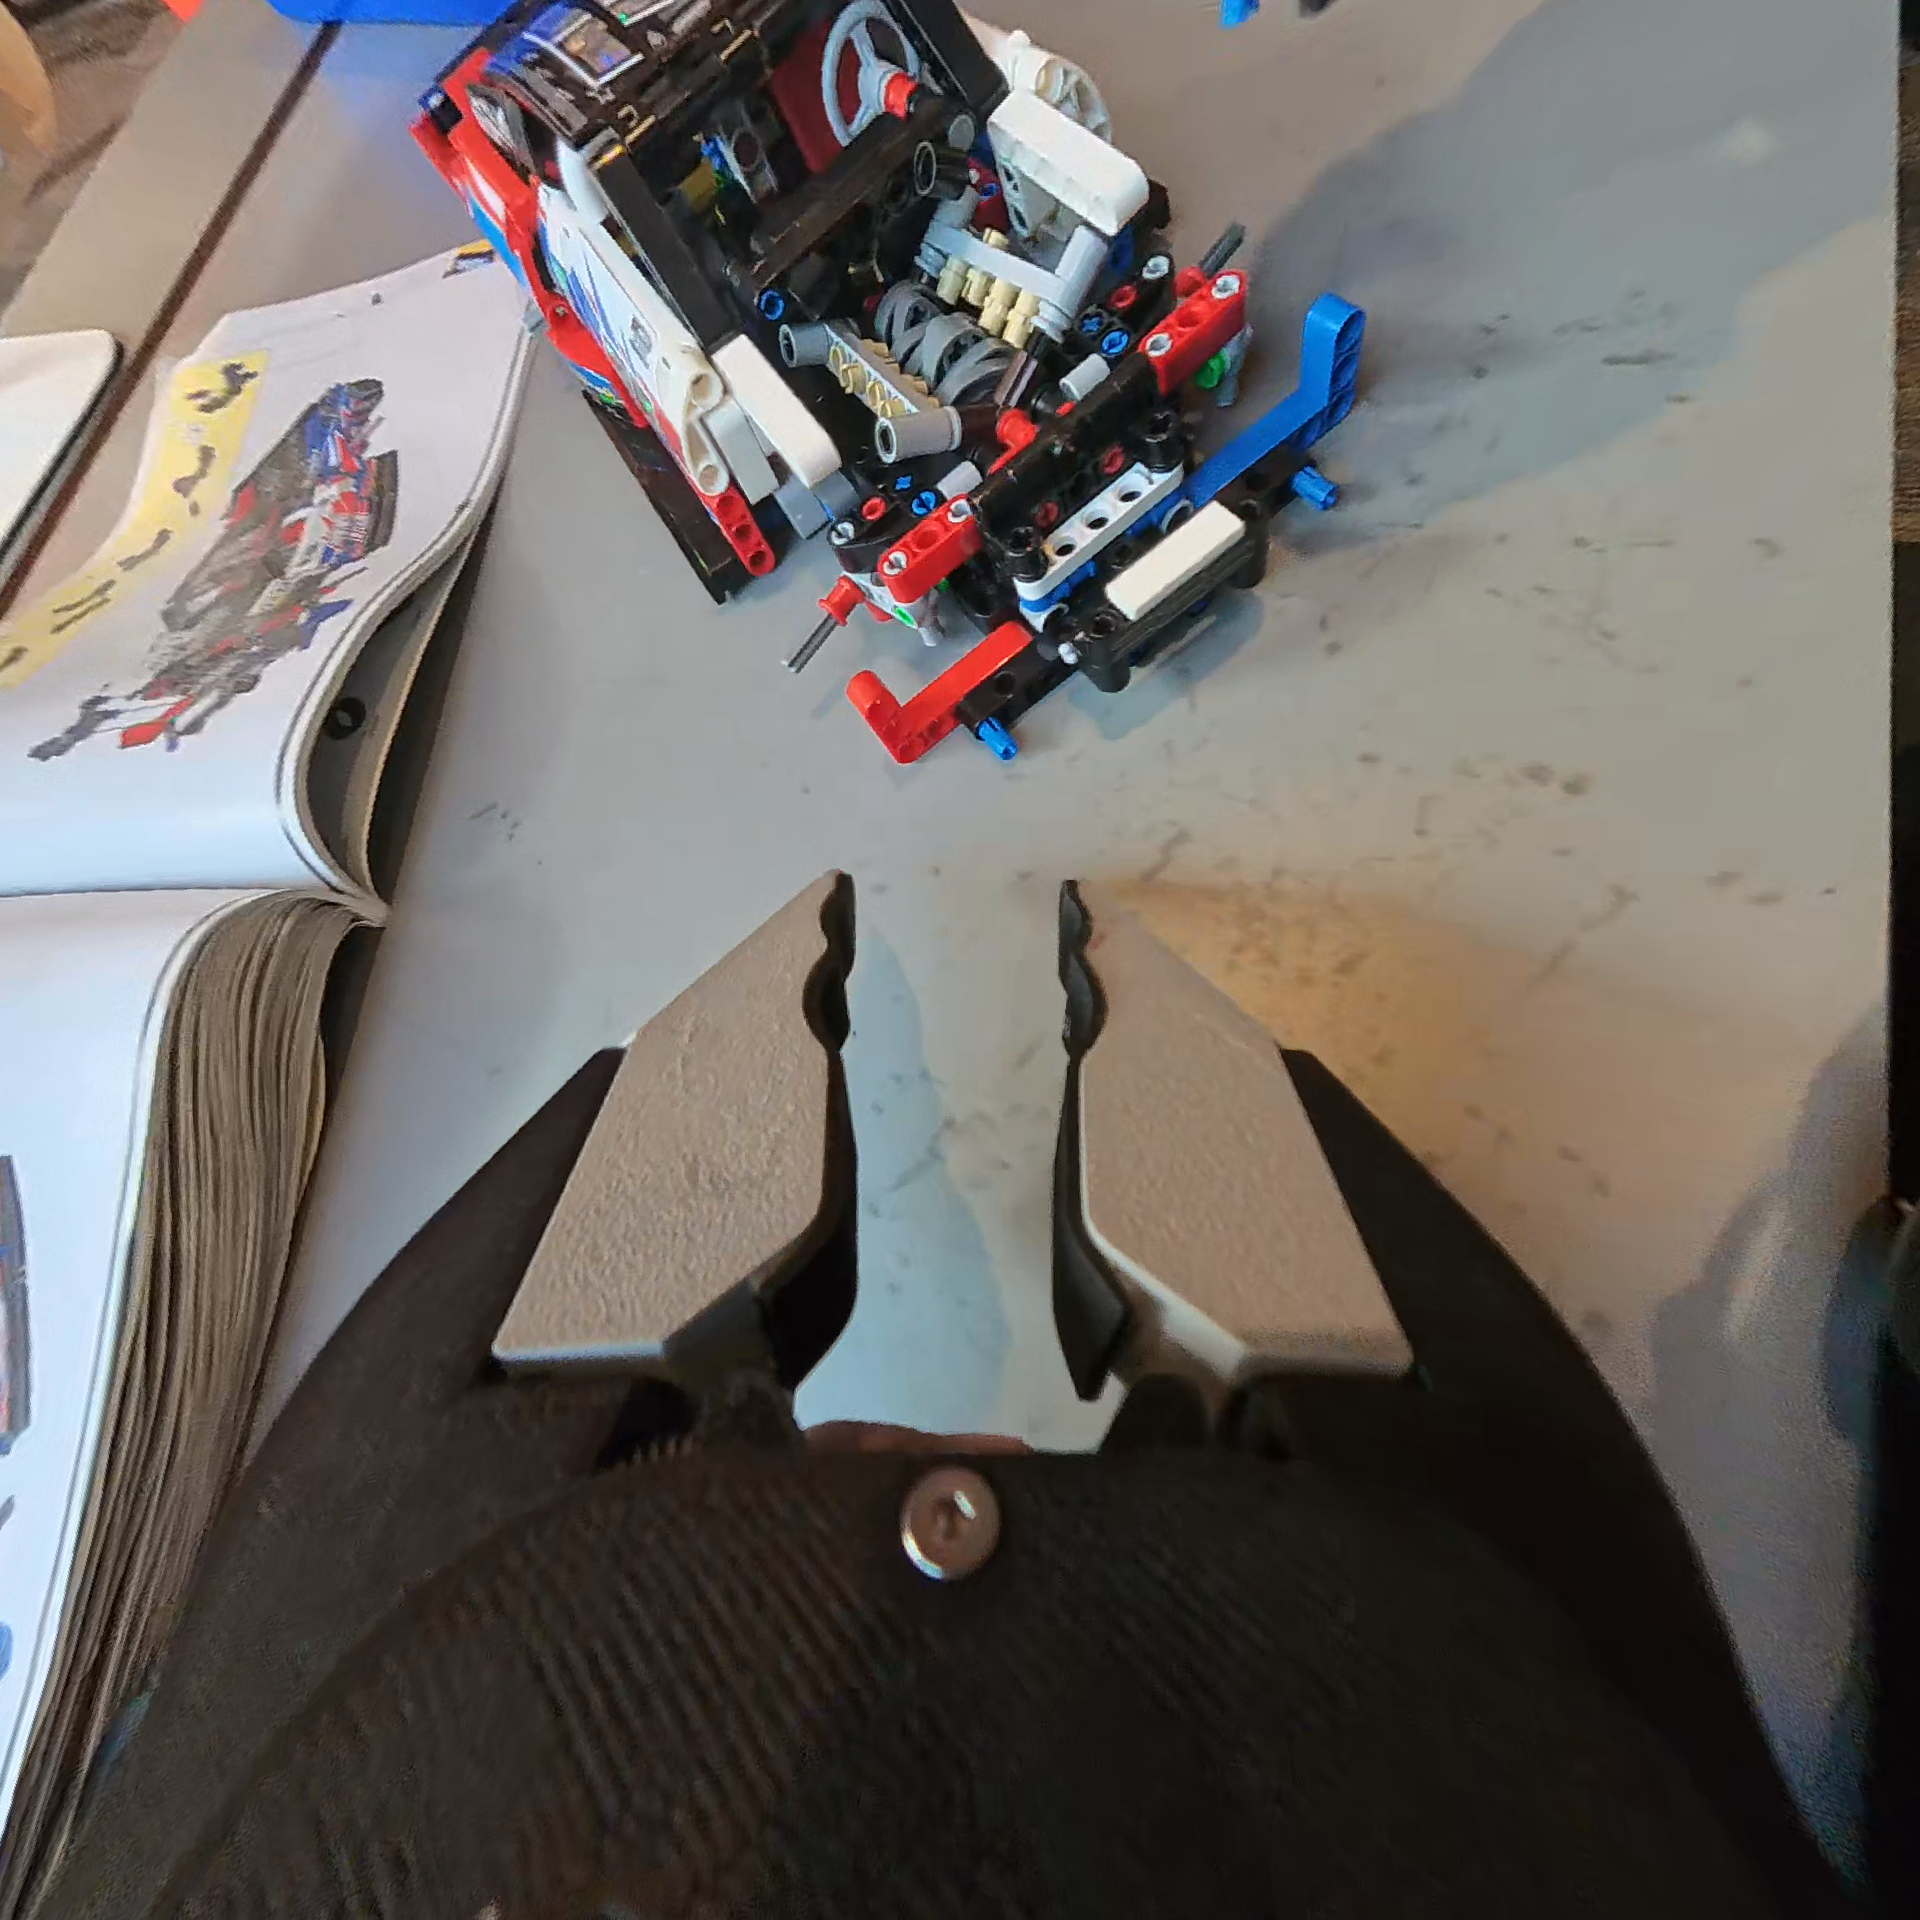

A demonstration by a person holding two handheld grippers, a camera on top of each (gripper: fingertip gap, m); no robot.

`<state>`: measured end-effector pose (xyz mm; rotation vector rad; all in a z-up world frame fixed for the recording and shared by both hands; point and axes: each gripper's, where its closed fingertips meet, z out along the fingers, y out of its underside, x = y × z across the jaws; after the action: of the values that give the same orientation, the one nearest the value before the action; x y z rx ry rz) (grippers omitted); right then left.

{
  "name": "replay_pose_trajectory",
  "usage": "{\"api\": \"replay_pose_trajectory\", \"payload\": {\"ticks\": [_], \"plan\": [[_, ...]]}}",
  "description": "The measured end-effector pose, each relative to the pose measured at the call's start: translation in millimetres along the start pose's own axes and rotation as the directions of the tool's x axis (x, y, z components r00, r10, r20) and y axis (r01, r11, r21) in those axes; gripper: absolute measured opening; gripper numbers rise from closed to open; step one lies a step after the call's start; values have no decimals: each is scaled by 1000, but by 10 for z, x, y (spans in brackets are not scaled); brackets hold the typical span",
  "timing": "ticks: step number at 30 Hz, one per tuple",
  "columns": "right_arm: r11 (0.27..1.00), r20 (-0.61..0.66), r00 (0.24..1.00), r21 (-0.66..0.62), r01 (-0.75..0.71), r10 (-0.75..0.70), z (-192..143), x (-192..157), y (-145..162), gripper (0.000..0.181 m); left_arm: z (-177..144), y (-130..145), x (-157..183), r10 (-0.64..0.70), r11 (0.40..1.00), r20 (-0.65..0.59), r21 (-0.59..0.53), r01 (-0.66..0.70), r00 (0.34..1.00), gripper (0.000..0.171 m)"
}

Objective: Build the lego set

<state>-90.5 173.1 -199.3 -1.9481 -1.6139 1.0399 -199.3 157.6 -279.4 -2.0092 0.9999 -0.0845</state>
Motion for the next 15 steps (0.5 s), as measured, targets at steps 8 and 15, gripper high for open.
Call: {"api": "replay_pose_trajectory", "payload": {"ticks": [8, 15], "plan": [[980, 102, 981, 127, 152, -165, -35, -239, 8, 6, 11, -309, 200, 13, 994, -137, 108, 1, 990, 43], [844, 120, 836, 132, 520, -535, -91, -474, -41, 6, -150, -962, 542, 79, 952, -408, 303, 53, 910, 51]]}}
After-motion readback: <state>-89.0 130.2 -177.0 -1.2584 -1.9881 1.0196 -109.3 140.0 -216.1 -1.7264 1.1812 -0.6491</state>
